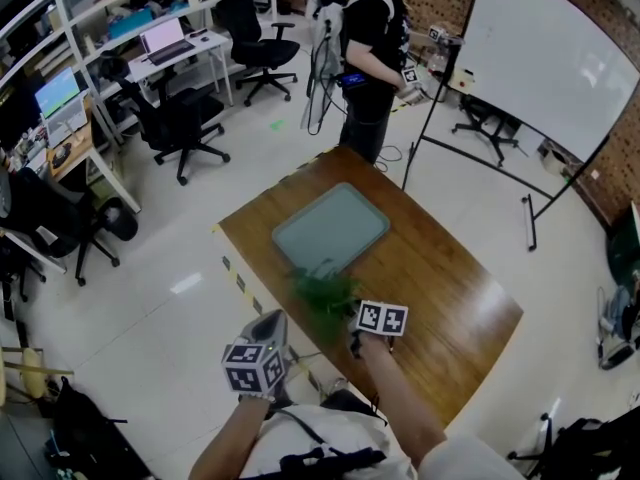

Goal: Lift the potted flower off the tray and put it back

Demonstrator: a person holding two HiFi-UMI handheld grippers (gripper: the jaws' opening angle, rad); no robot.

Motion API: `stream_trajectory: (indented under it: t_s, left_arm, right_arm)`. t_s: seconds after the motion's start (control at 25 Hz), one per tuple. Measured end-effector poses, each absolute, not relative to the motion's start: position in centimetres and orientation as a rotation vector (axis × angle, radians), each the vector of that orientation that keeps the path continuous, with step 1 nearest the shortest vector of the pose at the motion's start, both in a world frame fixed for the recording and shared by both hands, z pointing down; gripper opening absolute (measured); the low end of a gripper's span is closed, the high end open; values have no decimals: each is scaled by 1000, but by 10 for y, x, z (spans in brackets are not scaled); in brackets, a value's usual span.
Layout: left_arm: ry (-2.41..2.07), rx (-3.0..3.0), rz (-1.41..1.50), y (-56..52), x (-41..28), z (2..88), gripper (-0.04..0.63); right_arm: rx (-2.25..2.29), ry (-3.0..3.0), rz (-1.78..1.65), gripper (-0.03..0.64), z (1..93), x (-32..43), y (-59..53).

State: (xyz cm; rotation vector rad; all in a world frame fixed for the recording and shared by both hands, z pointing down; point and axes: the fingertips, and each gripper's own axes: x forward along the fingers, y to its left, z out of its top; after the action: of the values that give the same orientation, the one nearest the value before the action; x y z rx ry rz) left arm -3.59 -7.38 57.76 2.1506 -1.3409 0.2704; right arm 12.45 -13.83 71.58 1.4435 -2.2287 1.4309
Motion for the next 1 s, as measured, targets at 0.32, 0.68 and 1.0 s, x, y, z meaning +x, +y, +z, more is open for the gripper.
stream_trajectory:
  t_s: [0.32,0.68,1.0]
  left_arm:
    - [-1336,2139,255,-76,-41,584,-5]
    - [-1276,2155,298,-85,-39,590,-5]
    - [-1263,2171,311,-108,-51,588,-5]
  right_arm:
    - [1520,-2234,1381,67,696,131,-153]
    - [1629,-2275,1335,66,658,133,-206]
    - [1725,-2262,1316,64,646,135,-268]
